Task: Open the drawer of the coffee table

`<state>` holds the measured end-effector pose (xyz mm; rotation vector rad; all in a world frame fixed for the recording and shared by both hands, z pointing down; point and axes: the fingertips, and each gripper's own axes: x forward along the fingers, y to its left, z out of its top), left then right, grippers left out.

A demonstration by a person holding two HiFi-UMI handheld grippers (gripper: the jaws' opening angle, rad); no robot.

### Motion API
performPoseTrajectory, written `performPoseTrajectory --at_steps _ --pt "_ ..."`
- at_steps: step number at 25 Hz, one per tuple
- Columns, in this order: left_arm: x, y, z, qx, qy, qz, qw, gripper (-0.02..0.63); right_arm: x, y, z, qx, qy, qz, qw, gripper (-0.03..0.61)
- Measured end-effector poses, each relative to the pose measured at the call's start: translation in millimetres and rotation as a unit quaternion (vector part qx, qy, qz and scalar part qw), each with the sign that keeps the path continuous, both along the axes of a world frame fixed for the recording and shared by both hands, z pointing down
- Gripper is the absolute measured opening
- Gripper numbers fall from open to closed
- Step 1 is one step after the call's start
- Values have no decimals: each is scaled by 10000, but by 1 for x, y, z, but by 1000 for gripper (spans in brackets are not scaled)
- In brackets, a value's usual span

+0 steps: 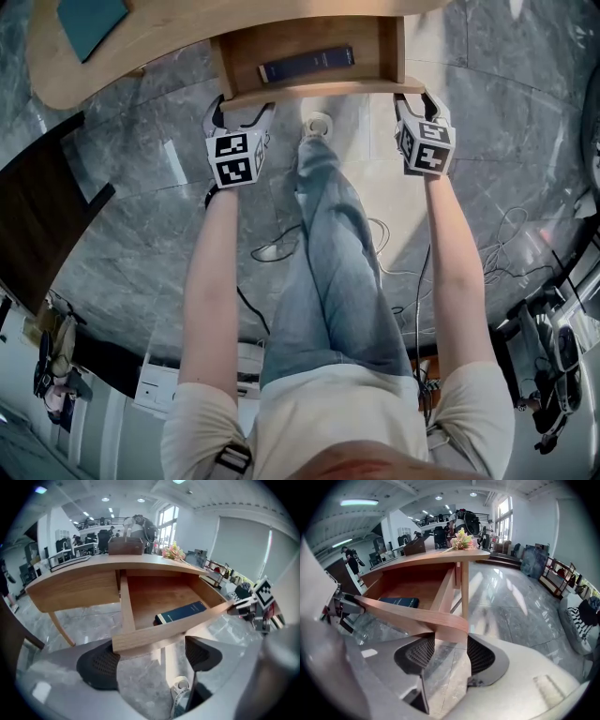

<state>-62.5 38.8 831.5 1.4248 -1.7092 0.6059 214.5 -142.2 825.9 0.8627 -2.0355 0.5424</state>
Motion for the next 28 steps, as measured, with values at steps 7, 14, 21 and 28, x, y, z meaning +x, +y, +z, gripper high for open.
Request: performPoseTrajectory --at_steps 7,14,21,28 --pt "5 8 6 110 37 -127 9999 443 12 14 11 87 -29 235 9997 192" --pt "9 11 7 66 108 -180 9998 443 14 14 11 134 9 349 9993 186" --pt "30 40 20 -189 282 -236 9991 443 32 39 24 -190 264 217 9992 186" --pt "31 48 35 -441 249 -138 9986 443 36 51 40 -380 343 249 9984 198"
